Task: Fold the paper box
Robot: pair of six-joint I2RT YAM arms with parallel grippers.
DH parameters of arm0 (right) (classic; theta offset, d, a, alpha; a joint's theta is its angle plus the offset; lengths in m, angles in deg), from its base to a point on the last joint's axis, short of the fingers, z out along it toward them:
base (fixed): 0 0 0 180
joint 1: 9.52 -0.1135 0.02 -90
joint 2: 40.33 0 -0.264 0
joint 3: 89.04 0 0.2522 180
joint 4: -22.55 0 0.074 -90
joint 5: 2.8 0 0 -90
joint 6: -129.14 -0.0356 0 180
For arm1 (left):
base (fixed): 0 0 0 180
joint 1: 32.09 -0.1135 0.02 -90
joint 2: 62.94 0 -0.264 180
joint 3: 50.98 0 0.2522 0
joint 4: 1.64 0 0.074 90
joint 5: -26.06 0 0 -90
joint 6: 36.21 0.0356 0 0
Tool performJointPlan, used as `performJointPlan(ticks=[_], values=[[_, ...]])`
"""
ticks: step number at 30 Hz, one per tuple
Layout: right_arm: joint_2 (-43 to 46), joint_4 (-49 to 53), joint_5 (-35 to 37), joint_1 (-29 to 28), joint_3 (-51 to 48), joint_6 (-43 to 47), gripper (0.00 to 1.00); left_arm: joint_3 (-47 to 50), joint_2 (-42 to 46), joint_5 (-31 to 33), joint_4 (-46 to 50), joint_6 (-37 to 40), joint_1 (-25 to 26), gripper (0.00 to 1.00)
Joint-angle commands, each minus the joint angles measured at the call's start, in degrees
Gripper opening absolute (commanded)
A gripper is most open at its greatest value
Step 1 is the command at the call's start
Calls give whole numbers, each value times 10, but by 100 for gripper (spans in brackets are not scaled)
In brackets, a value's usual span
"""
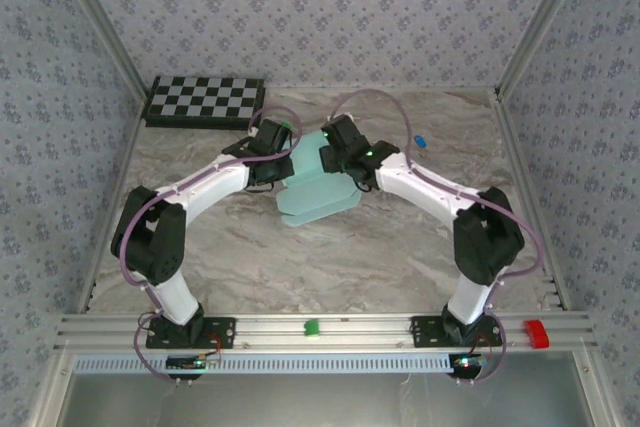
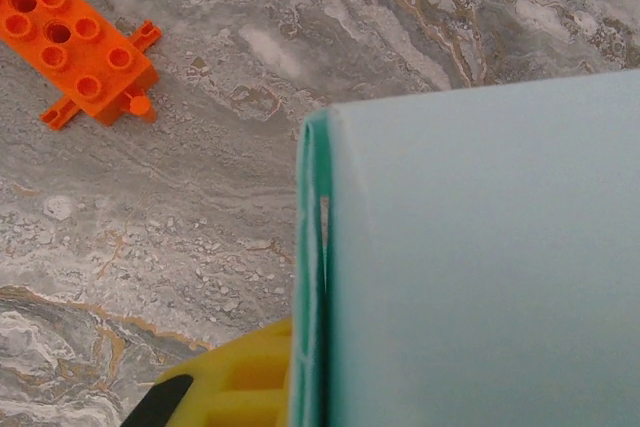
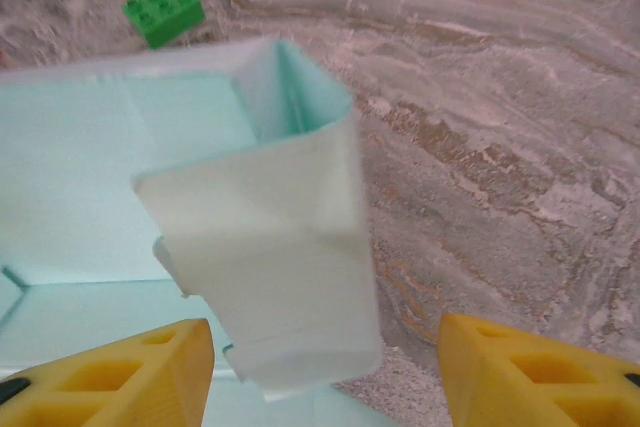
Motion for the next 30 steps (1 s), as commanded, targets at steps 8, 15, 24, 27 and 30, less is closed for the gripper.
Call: performJointPlan(ticks=[8, 15, 24, 27, 30], values=[[44, -4, -107, 40, -36, 4, 62, -21, 5, -3, 2, -11, 2, 0], [9, -26, -182, 82, -37, 6, 56, -25, 5, -18, 3, -1, 2, 0], [-31, -35, -196, 95, -18, 42, 49, -25, 5, -33, -2, 5, 2, 0], [-42, -36, -200, 94, -13, 48, 49, -25, 5, -36, -3, 7, 2, 0], [-51, -37, -203, 95, -7, 51, 48, -26, 5, -39, -4, 10, 3, 0]])
